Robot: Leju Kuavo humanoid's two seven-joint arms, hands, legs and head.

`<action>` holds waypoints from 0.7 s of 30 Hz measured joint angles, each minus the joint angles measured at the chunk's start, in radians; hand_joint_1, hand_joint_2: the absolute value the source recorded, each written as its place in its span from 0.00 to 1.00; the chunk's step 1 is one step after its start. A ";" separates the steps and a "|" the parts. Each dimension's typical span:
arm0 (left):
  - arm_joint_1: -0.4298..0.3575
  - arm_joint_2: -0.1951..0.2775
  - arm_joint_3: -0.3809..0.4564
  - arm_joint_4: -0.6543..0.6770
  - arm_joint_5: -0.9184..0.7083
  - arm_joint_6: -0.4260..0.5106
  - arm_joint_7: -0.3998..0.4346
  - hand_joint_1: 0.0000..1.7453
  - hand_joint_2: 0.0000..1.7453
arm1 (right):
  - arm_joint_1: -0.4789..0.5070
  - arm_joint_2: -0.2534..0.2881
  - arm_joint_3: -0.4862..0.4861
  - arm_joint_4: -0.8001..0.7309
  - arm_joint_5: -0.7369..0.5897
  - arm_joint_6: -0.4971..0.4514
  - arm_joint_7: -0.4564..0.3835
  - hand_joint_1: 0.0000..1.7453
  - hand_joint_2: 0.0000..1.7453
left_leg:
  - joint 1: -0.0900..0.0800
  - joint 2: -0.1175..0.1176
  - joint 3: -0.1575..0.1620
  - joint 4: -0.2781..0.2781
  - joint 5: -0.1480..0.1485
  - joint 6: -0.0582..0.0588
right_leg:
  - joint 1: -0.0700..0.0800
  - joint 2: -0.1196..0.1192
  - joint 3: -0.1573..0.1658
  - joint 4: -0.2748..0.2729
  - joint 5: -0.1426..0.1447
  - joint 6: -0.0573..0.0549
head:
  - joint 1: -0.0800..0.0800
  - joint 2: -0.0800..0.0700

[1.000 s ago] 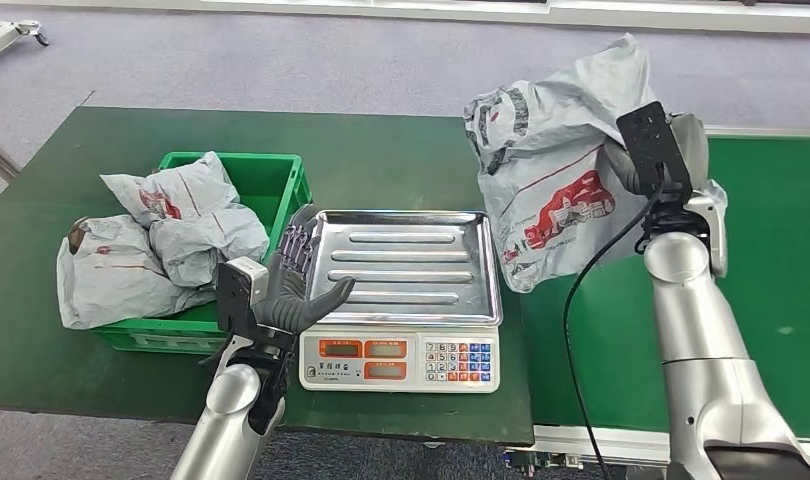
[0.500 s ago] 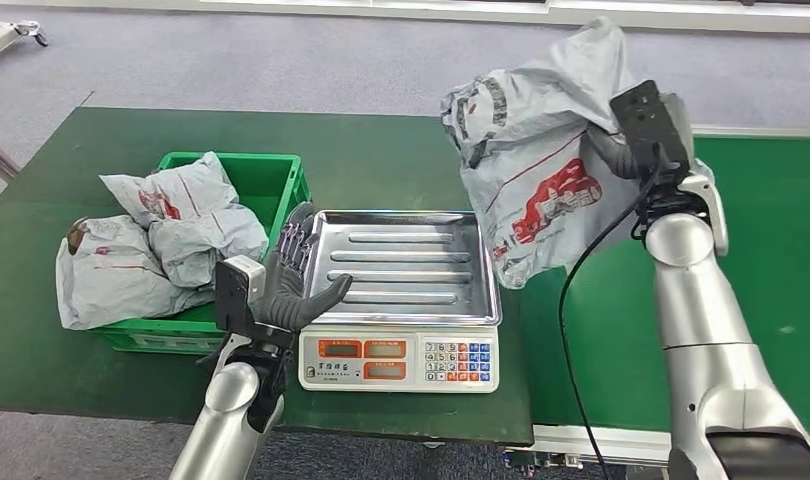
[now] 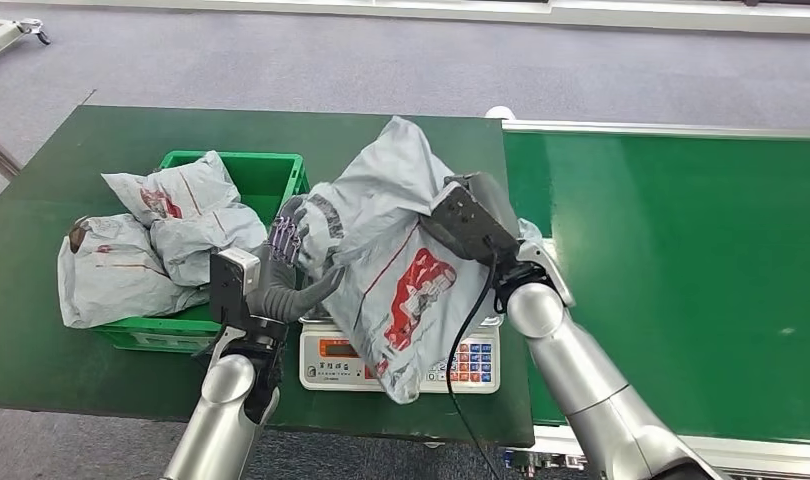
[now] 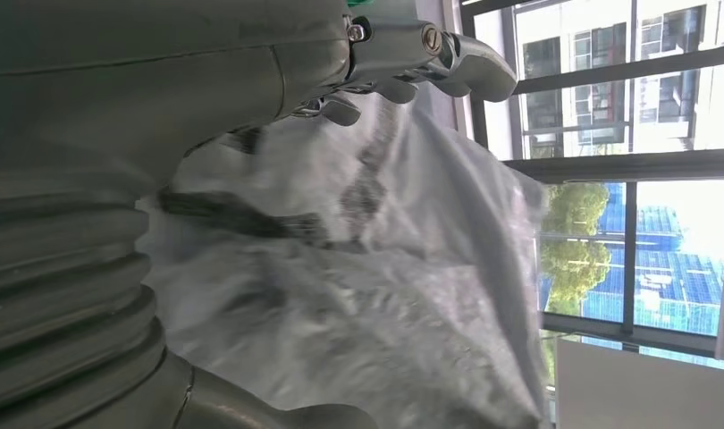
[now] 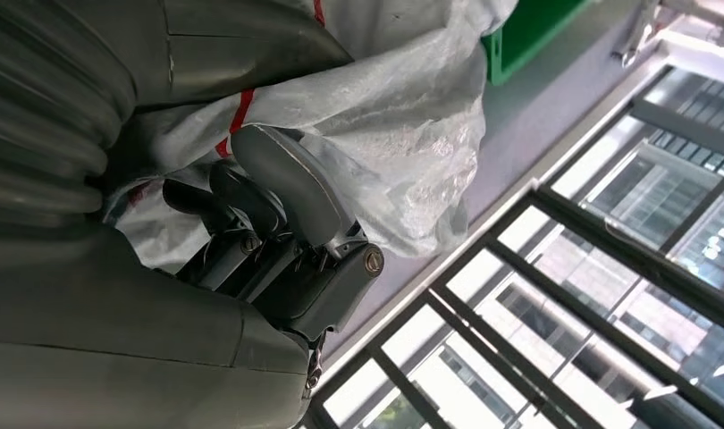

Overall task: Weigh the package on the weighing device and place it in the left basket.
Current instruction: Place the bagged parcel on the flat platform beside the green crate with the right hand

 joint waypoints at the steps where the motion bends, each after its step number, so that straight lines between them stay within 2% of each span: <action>1: -0.001 0.000 0.000 0.002 0.000 0.000 0.000 0.00 1.00 | 0.014 0.000 0.014 -0.011 -0.002 -0.001 -0.001 1.00 1.00 | 0.000 0.000 0.000 0.000 0.000 0.000 | 0.000 0.000 0.000 0.000 0.000 0.000 | 0.000 0.000; 5: -0.003 0.000 0.000 0.008 0.000 0.000 0.001 0.00 1.00 | 0.050 0.003 0.053 -0.041 0.002 -0.002 -0.001 1.00 1.00 | -0.001 0.001 0.000 0.000 0.000 0.000 | -0.001 0.001 0.000 0.000 0.000 0.000 | 0.000 0.000; 6: -0.004 0.000 0.000 0.010 0.000 -0.001 0.001 0.00 1.00 | 0.054 0.004 0.058 -0.046 0.004 -0.002 -0.001 0.86 1.00 | -0.001 0.001 0.000 0.000 0.000 0.000 | -0.001 0.001 0.000 0.000 0.000 0.000 | 0.000 0.000; 9: -0.006 -0.001 0.000 0.017 -0.001 -0.003 0.000 0.00 1.00 | 0.064 0.009 0.066 -0.052 0.015 -0.002 -0.001 0.11 1.00 | 0.000 0.001 0.000 0.000 0.000 0.000 | 0.000 0.001 0.000 0.000 0.000 0.000 | 0.000 0.000; 10: -0.006 -0.001 0.000 0.019 -0.001 -0.003 -0.001 0.00 1.00 | 0.067 0.011 0.067 -0.053 0.019 -0.002 -0.001 0.00 1.00 | 0.000 0.001 0.000 0.000 0.000 0.000 | 0.000 0.001 0.000 0.000 0.000 0.000 | 0.000 0.000; 16: -0.009 -0.002 0.000 0.023 -0.005 -0.003 0.001 0.00 1.00 | 0.071 0.014 0.058 -0.060 0.015 -0.016 0.003 0.00 1.00 | 0.000 0.002 0.001 0.000 0.000 0.000 | 0.000 0.001 0.000 0.000 0.000 0.000 | 0.000 0.000; 21: -0.011 -0.001 0.000 0.030 -0.023 -0.003 0.008 0.00 1.00 | 0.071 0.010 0.005 -0.059 -0.035 -0.023 0.004 0.00 1.00 | 0.000 0.002 0.000 0.000 0.000 0.000 | 0.000 0.001 0.000 0.000 0.001 0.000 | 0.000 0.000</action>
